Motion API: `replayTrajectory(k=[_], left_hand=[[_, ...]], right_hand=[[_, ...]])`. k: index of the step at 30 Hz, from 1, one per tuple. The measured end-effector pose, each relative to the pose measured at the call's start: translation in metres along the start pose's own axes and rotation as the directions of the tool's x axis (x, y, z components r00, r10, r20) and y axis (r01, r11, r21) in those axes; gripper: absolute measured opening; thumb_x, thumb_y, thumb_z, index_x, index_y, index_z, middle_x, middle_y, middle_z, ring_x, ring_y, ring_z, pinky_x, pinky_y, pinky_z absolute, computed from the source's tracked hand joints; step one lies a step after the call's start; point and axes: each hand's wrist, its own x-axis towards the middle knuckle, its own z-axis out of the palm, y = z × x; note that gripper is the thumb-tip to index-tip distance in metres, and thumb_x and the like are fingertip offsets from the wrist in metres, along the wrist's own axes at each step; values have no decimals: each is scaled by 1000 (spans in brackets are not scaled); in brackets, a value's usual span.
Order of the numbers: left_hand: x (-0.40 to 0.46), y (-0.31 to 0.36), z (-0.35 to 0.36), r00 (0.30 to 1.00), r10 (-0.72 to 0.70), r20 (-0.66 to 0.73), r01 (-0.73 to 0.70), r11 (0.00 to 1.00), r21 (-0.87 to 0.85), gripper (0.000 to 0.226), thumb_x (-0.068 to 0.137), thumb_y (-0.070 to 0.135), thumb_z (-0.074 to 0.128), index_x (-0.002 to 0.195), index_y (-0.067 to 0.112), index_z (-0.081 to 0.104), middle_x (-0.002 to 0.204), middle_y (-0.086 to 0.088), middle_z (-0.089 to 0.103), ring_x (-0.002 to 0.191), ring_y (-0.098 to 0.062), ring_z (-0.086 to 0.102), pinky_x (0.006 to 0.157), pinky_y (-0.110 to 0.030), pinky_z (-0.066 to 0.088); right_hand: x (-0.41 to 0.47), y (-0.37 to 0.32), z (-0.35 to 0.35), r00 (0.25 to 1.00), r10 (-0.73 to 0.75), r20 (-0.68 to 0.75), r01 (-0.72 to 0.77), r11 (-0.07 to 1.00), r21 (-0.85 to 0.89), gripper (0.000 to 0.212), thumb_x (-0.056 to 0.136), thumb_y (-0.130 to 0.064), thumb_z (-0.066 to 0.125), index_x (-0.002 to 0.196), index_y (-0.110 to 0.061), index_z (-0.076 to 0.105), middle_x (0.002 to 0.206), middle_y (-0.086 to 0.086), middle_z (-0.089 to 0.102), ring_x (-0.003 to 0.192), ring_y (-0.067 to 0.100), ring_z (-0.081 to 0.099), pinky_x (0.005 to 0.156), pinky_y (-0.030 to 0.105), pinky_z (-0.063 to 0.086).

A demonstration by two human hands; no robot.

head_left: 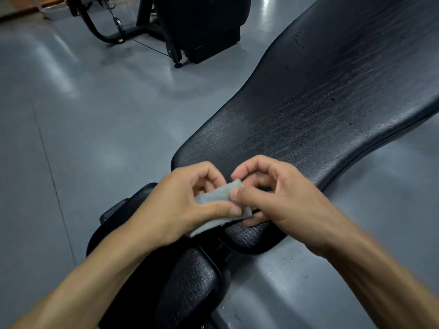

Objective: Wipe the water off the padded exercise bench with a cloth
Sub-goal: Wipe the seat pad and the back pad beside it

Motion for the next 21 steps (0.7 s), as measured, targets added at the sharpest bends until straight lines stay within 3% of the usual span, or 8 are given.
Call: replayTrajectory(k=[3, 5, 7, 9, 11, 13, 18, 21], left_hand=[[19, -3, -12, 983, 181, -33, -154, 910, 384, 45, 66, 62, 83, 92, 30, 66, 78, 17, 67, 70, 0, 57, 69, -17, 46], [24, -5, -16, 927, 332, -174, -176, 794, 582, 40, 78, 55, 80, 105, 27, 68, 98, 20, 62, 89, 1, 54, 85, -5, 35], [16, -7, -6, 873, 421, -249, -167, 735, 657, 38, 90, 46, 73, 118, 20, 69, 123, 8, 61, 111, -14, 55, 102, -11, 31], [0, -9, 20, 889, 437, -138, -242, 704, 667, 47, 99, 47, 60, 135, 16, 64, 146, -2, 54, 131, -24, 51, 115, -27, 33], [-12, -11, 47, 929, 364, 61, -296, 638, 710, 61, 105, 58, 39, 156, 25, 41, 167, -5, 28, 153, -27, 27, 124, -42, 27], [-16, -18, 59, 943, 293, 156, -306, 584, 752, 64, 106, 64, 21, 163, 34, 18, 173, 1, 3, 159, -23, 1, 127, -47, 16], [6, -29, 33, 952, 232, 201, -306, 667, 679, 63, 105, 65, 10, 163, 40, 9, 171, 14, -7, 158, -12, -11, 129, -46, 6], [50, -23, 18, 967, 190, 168, -253, 750, 611, 66, 101, 68, 6, 162, 42, 12, 170, 20, -5, 156, -4, -12, 129, -46, 6]], right_hand=[[5, 7, -3, 965, -216, -148, 145, 912, -383, 19, 82, -27, 72, 97, -27, 62, 71, -7, 66, 60, 14, 66, 64, 43, 60], [6, 11, -5, 897, -405, -174, 161, 667, -728, 21, 81, -44, 64, 96, -30, 57, 71, -9, 63, 64, 14, 64, 63, 38, 55], [7, 10, -11, 869, -467, -164, 89, 474, -876, 28, 84, -57, 54, 93, -31, 56, 75, -10, 62, 73, 18, 63, 63, 35, 51], [12, 13, -22, 829, -531, -172, 82, 421, -903, 30, 89, -58, 52, 88, -29, 60, 82, -9, 61, 82, 19, 59, 68, 35, 46], [16, 16, -36, 758, -621, -201, 134, 449, -883, 25, 94, -48, 57, 85, -26, 63, 85, -6, 61, 84, 21, 56, 74, 32, 42], [19, 20, -45, 698, -686, -206, 187, 452, -872, 23, 98, -38, 58, 85, -20, 65, 86, -4, 62, 82, 21, 54, 76, 27, 38], [25, 44, -50, 636, -754, -168, 252, 409, -877, 24, 100, -26, 57, 83, -13, 66, 84, 2, 65, 79, 29, 55, 74, 49, 46], [25, 45, -51, 608, -770, -191, 291, 440, -850, 25, 101, -24, 57, 82, -10, 65, 83, 3, 65, 77, 29, 56, 73, 50, 46]])
